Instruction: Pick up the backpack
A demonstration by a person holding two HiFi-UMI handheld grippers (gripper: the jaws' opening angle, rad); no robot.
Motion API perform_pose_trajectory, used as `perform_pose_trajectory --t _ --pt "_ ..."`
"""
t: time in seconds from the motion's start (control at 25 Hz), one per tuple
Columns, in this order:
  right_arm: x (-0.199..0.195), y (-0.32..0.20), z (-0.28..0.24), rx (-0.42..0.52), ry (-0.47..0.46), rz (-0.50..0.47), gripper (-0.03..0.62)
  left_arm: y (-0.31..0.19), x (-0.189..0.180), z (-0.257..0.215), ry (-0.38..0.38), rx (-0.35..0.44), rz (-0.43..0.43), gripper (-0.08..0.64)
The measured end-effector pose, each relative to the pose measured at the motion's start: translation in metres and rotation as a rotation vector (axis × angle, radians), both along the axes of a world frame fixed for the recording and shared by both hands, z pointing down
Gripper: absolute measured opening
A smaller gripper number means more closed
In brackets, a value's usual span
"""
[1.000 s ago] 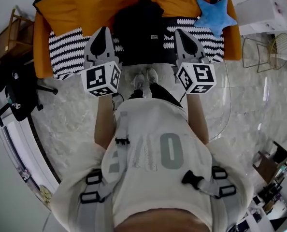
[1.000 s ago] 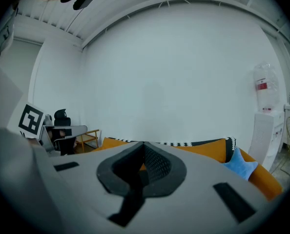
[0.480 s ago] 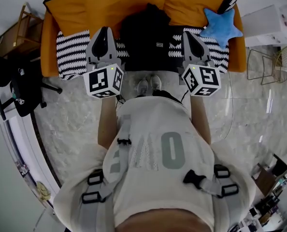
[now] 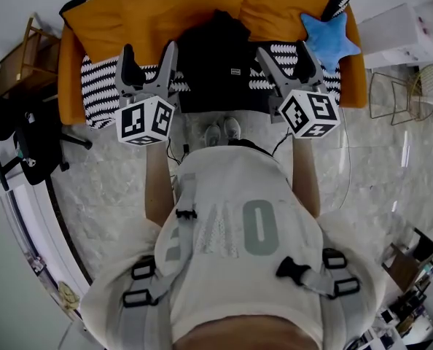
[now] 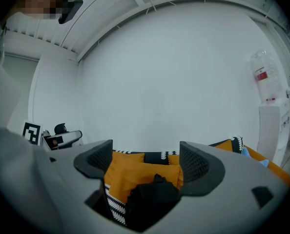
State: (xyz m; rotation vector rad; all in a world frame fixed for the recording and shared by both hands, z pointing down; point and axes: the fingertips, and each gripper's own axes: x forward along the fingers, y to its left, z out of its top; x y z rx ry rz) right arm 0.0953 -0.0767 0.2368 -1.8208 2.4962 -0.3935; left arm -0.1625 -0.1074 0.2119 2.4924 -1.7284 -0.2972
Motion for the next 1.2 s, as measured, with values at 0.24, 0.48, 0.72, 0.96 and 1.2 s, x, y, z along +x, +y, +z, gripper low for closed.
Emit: perform_pose_trajectory --t 0.24,0.48,0.72,0.96,1.2 --pt "0.005 -0.009 0.007 -0.011 0.106 -0.033 0.417 -0.006 -0.001 0.008 -0.117 -0.007 -0.002 0.399" --pt "0.011 -0.035 0.044 -0.06 0.291 -0.126 0.417 -0.026 0.023 0.036 -0.305 -0.033 0.06 0.4" --pt "0.01 -0.093 0.146 -0.133 0.632 -0.308 0.417 -0.073 0.059 0.145 -0.531 -0.158 0.255 0.413" --pt "0.005 -0.144 0.267 -0.133 0.905 -0.529 0.417 -0.106 0.098 0.276 -0.773 -0.271 0.404 0.443" --pt "0.0 -0.179 0.38 -0.128 1.092 -0.668 0.417 -0.116 0.103 0.385 -0.875 -0.38 0.411 0.451"
